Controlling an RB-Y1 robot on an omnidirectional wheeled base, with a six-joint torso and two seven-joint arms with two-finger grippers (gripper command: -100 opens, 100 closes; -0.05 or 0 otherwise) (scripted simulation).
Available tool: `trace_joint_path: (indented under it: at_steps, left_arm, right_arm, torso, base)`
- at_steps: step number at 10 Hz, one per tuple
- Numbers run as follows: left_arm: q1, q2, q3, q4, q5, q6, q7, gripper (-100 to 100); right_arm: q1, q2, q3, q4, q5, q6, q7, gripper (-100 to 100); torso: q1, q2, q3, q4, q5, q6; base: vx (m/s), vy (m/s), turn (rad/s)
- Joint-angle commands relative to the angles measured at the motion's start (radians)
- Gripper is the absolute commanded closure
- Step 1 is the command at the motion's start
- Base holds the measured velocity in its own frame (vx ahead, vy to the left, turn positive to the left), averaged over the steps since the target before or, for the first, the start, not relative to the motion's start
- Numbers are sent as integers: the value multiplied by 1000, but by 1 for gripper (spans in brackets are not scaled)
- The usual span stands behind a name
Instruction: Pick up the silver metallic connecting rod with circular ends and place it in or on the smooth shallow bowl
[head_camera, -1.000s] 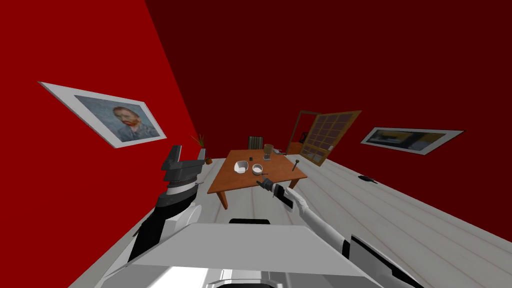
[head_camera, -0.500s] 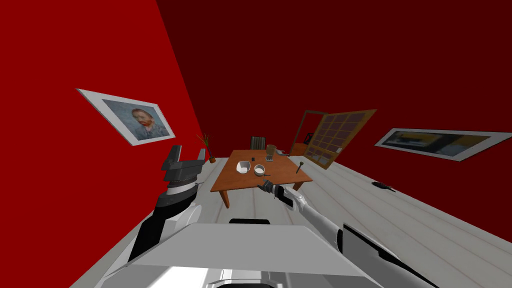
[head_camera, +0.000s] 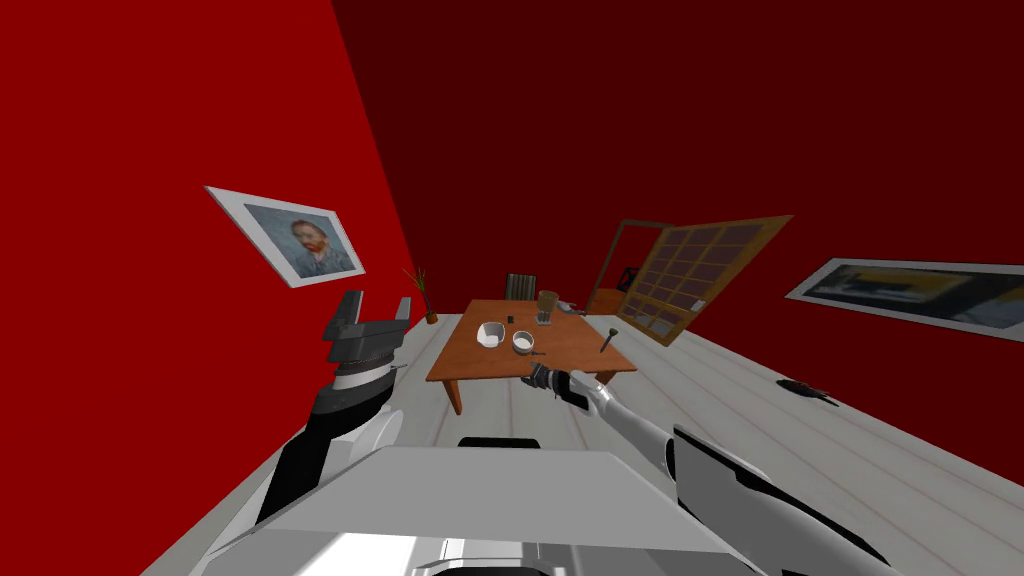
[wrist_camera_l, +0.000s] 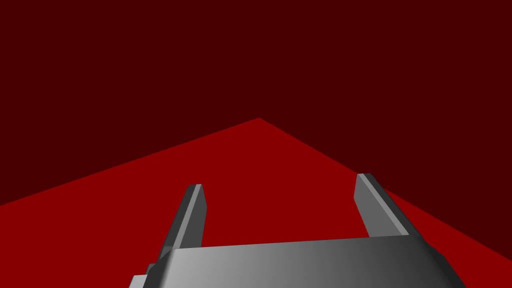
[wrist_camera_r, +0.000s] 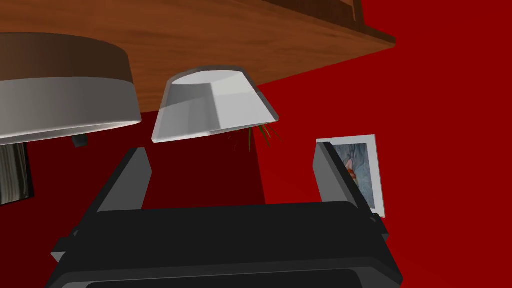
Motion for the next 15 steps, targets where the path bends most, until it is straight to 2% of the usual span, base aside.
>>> trace_joint_path:
  at_steps: [1, 2, 3, 5, 6, 7, 8, 9, 10, 11, 12, 13, 14, 15]
  left_arm:
    - [0, 0, 0, 0, 0, 0, 0, 0]
    - [0, 0, 0, 0, 0, 0, 0, 0]
    - [0, 0, 0, 0, 0, 0, 0, 0]
    - [0, 0, 0, 0, 0, 0, 0, 0]
    - [0, 0, 0, 0, 0, 0, 0, 0]
    - [0, 0, 0, 0, 0, 0, 0, 0]
    - [0, 0, 0, 0, 0, 0, 0, 0]
    - [0, 0, 0, 0, 0, 0, 0, 0]
    - [0, 0, 0, 0, 0, 0, 0, 0]
    - [0, 0, 0, 0, 0, 0, 0, 0]
    - [0, 0, 0, 0, 0, 0, 0, 0]
    - [0, 0, 0, 0, 0, 0, 0, 0]
    - [0, 0, 0, 0, 0, 0, 0, 0]
    - [0, 0, 0, 0, 0, 0, 0, 0]
  right_arm:
    - [-40, -13, 50, 50, 32, -4, 16, -100]
    - [-40, -13, 52, 70, 32, -4, 16, -100]
    - [-79, -27, 94, 113, 62, 0, 22, -100]
    - [-79, -27, 105, 124, 62, 0, 22, -100]
    - [-117, -39, 155, 152, 91, 4, 28, -100]
    - [-117, -39, 155, 172, 91, 4, 28, -100]
    - [-154, -50, 191, 218, 118, 9, 33, -100]
    - [-154, -50, 205, 223, 118, 9, 33, -100]
    - [-188, -60, 247, 248, 143, 14, 37, -100]
    - [-188, -60, 252, 268, 143, 14, 37, -100]
    - [-220, -68, 296, 297, 166, 19, 41, -100]
    - [-220, -68, 297, 310, 166, 19, 41, -100]
    - [-250, -75, 339, 349, 187, 24, 45, -100]
    - [-250, -75, 339, 349, 187, 24, 45, -100]
  torso:
    - [0, 0, 0, 0, 0, 0]
    - [0, 0, 0, 0, 0, -1]
    - [0, -1, 0, 0, 0, 0]
    - [0, -1, 0, 0, 0, 0]
    - [0, 0, 0, 0, 0, 0]
    - [0, 0, 0, 0, 0, -1]
    - [0, 0, 0, 0, 0, 0]
    - [-1, -1, 0, 0, 0, 0]
    - [-1, -1, 0, 0, 0, 0]
    - [-1, -1, -1, 0, 0, 0]
    - [-1, -1, 0, 0, 0, 0]
    - [0, -1, 0, 0, 0, 0]
    - [0, -1, 0, 0, 0, 0]
    - [0, -1, 0, 0, 0, 0]
  base:
    - [18, -2, 177]
    - [21, -9, 102]
    - [28, -8, 164]
    - [18, -8, 30]
    - [17, -3, 143]
    - [20, -10, 112]
    - [29, -13, 150]
    - [27, -18, 87]
    - [27, -18, 138]
    - [22, -15, 89]
    - [22, -11, 138]
    - [20, -12, 97]
    - [20, -8, 153]
    - [22, -12, 71]
